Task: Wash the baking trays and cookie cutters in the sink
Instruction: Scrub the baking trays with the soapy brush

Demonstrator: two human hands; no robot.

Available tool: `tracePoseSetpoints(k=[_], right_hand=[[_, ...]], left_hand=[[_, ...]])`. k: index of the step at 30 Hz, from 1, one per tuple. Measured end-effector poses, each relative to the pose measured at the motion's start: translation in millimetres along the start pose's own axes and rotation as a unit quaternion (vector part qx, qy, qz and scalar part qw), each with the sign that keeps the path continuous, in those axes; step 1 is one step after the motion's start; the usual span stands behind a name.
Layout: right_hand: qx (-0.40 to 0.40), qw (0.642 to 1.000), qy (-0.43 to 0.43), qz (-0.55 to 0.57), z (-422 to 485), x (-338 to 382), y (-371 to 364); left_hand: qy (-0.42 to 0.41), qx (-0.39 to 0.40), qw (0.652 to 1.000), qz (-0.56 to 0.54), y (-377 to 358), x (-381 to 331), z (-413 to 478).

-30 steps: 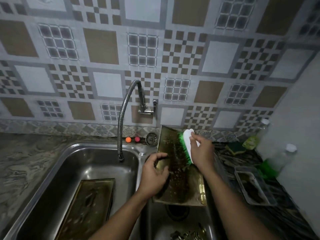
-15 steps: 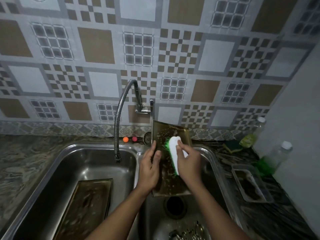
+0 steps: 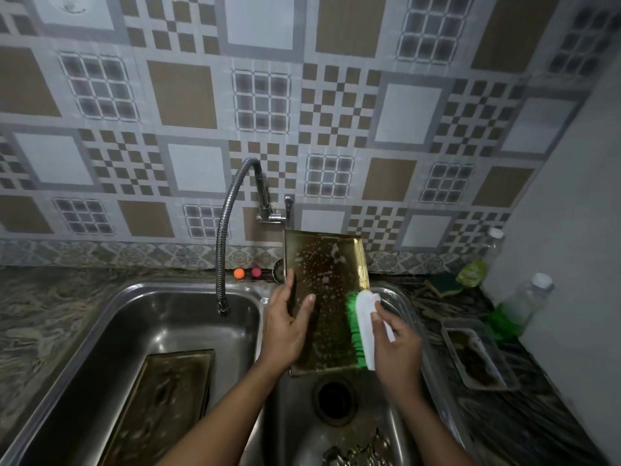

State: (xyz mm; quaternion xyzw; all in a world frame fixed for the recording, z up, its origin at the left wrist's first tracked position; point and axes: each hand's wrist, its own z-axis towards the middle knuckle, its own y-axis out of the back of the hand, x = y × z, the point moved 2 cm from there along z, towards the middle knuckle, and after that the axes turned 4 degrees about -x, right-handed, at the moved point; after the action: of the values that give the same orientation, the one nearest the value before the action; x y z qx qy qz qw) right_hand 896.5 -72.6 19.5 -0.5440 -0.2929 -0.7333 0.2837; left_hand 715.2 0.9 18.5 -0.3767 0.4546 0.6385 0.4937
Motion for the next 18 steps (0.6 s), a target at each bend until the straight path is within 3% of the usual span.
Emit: tracePoseSetpoints(k=[3, 6, 10, 13, 18], right_hand=[[-0.055, 0.998, 0.018, 0.026, 15.0, 13.2, 19.1], [-0.065, 0.998, 0.017, 0.011, 33.8, 17.5, 41.4], [0.028, 0.997, -0.01, -0.067, 47.7, 5.7, 54.4], [0.109, 0.991, -0.066, -0.05, 47.6, -2.1, 55.2], [0.209, 0.97, -0.065, -0.109, 38.4, 7.4, 56.3]], left_hand=[[-0.034, 0.016, 0.996, 0.08, -1.2, -4.9, -1.6], [-0.037, 0.026, 0.996, 0.082, 1.5, -7.0, -3.8], [-0.015, 0.003, 0.999, 0.047, 5.5, -7.4, -4.9], [-0.012, 0.001, 1.0, -0.009, 3.7, -14.6, -8.7], [-0.025, -0.01, 0.999, -0.027, -8.7, -21.3, -9.6]])
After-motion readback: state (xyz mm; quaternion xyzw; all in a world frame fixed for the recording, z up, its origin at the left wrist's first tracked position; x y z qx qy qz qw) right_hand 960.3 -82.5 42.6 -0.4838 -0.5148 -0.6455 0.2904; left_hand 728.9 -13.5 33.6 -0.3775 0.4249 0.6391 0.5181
